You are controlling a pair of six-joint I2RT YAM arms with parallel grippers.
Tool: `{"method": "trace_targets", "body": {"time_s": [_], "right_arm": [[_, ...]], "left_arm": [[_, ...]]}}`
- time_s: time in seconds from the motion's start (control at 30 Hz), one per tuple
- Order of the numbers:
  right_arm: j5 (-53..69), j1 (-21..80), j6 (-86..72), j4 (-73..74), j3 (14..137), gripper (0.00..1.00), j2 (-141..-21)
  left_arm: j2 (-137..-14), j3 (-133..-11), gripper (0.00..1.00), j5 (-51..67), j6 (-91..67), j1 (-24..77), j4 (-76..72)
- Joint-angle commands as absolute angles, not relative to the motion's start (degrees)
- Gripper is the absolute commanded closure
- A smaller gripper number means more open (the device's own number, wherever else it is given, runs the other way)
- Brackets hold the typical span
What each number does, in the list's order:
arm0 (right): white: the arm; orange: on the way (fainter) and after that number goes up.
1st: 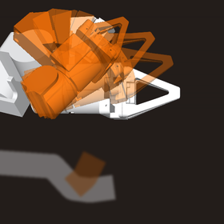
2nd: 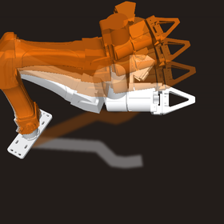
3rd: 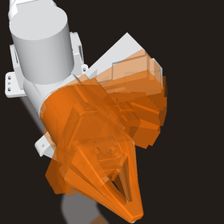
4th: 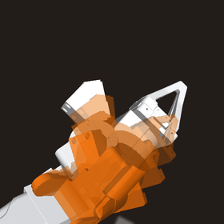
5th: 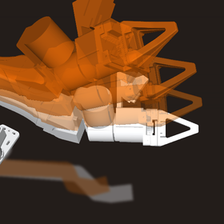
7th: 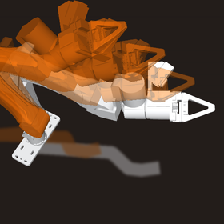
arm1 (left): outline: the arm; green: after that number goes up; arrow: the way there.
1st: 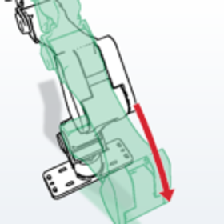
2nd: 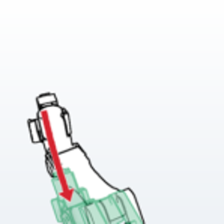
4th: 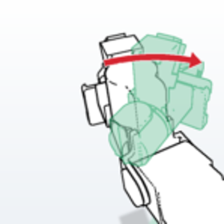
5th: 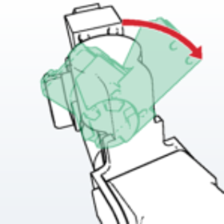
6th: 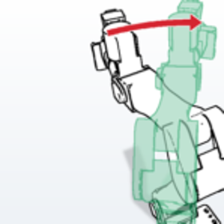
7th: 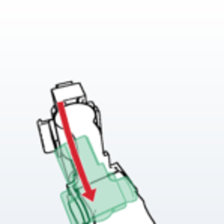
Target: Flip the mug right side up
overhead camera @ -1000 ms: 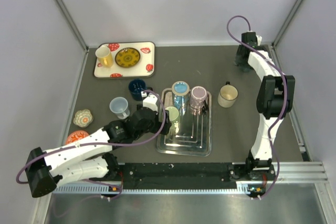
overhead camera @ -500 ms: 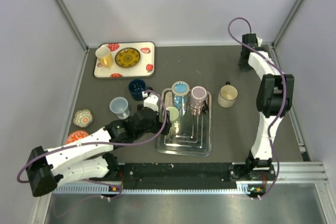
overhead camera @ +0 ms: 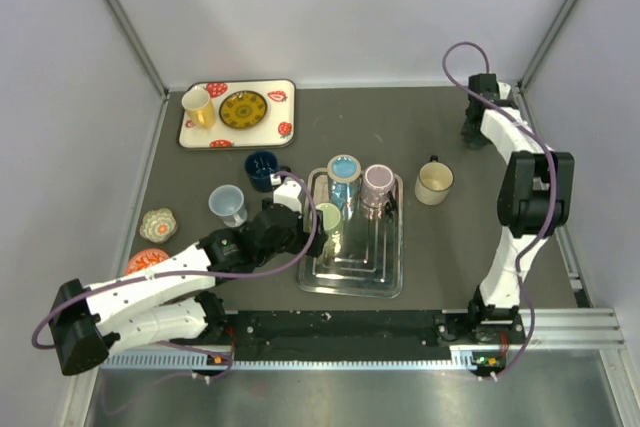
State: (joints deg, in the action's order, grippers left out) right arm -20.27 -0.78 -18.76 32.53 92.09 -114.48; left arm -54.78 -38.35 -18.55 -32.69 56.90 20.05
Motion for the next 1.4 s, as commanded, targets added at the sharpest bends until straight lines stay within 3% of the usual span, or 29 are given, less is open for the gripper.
{"method": "trace_targets", "body": {"time_s": [0.0, 0.33, 0.5, 0.67, 0.93, 1.13, 1.37], "right_arm": [[-21.89, -0.26, -22.14, 28.83, 87.90, 1.00, -96.47], [-19.52, 8.96, -25.22, 35.06, 78.05, 1.00, -63.59], [5.75, 9.84, -31.01, 31.13, 70.86, 1.00, -49.06], [25.38, 11.68, -41.03, 20.84, 61.89, 1.00, -37.82], [40.32, 13.09, -52.73, 7.31, 50.73, 1.00, -29.80], [43.15, 15.20, -56.78, -1.40, 42.37, 1.00, -26.11], [42.72, 16.44, -56.16, -0.09, 38.68, 1.00, -24.17]], "left_arm": [[-53.00, -39.20, 0.03, -18.63, -32.78, 57.04, 16.88], [-47.20, -40.34, 0.02, -20.04, -34.71, 57.04, 13.10], [-41.14, -37.80, 0.01, -13.11, -37.87, 56.95, 1.52], [-39.19, -29.37, 0.01, -2.39, -45.78, 56.87, -25.97], [-56.30, -30.06, 0.05, 15.28, -55.98, 56.87, -51.04], [-65.64, -29.97, 0.08, 16.44, -62.57, 56.95, -64.05], [-69.60, -36.02, 0.11, 16.70, -62.23, 57.39, -62.41]]}}
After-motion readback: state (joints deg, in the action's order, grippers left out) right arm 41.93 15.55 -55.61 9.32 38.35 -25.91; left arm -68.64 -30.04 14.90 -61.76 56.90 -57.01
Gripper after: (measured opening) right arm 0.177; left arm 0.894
